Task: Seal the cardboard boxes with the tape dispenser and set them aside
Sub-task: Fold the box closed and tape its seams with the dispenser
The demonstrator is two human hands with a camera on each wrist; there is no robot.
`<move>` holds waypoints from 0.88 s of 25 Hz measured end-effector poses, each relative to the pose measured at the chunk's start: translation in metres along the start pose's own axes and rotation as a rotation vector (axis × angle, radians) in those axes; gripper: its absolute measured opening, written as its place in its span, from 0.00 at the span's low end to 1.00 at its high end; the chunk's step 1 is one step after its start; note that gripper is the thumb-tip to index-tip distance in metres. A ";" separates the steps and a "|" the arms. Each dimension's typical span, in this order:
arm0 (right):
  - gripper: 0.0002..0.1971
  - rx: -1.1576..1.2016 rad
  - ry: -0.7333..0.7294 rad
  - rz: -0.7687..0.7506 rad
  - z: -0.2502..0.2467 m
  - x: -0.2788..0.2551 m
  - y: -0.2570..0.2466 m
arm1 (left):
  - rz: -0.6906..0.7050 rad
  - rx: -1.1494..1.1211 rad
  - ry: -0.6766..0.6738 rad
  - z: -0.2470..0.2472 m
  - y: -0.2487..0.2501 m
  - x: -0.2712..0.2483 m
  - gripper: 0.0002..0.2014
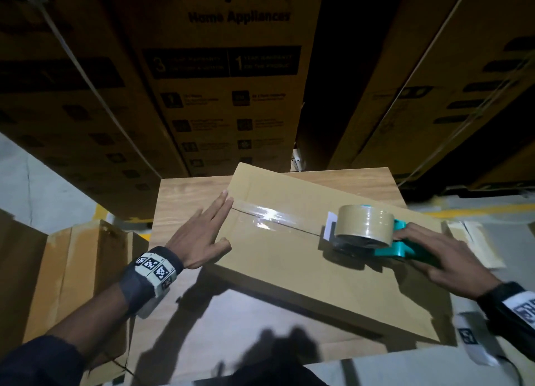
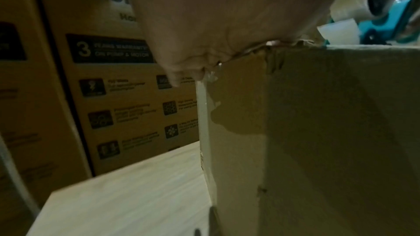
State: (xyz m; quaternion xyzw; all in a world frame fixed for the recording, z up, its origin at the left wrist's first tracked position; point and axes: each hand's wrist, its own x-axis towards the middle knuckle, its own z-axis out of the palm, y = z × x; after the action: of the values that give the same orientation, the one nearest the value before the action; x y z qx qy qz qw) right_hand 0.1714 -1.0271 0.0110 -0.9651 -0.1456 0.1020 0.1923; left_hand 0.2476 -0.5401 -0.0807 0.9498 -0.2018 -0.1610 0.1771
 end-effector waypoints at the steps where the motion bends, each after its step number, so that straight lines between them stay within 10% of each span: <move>1: 0.62 -0.001 -0.014 -0.014 0.004 0.002 0.002 | 0.005 -0.133 -0.008 -0.001 0.000 -0.001 0.51; 8: 0.57 0.035 -0.019 -0.043 0.008 0.003 0.008 | -0.110 -0.659 -0.008 0.004 0.005 -0.003 0.54; 14: 0.61 0.031 -0.005 -0.052 0.003 0.005 0.007 | -0.315 -0.724 -0.057 0.008 -0.006 -0.002 0.28; 22: 0.58 0.062 -0.052 -0.050 0.005 0.006 0.014 | -0.092 0.134 0.238 0.008 0.045 0.005 0.51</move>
State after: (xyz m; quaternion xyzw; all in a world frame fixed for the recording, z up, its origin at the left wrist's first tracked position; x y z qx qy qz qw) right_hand 0.1792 -1.0355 0.0001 -0.9518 -0.1714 0.1267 0.2206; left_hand 0.2341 -0.5831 -0.0706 0.9800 -0.1461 -0.0413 0.1286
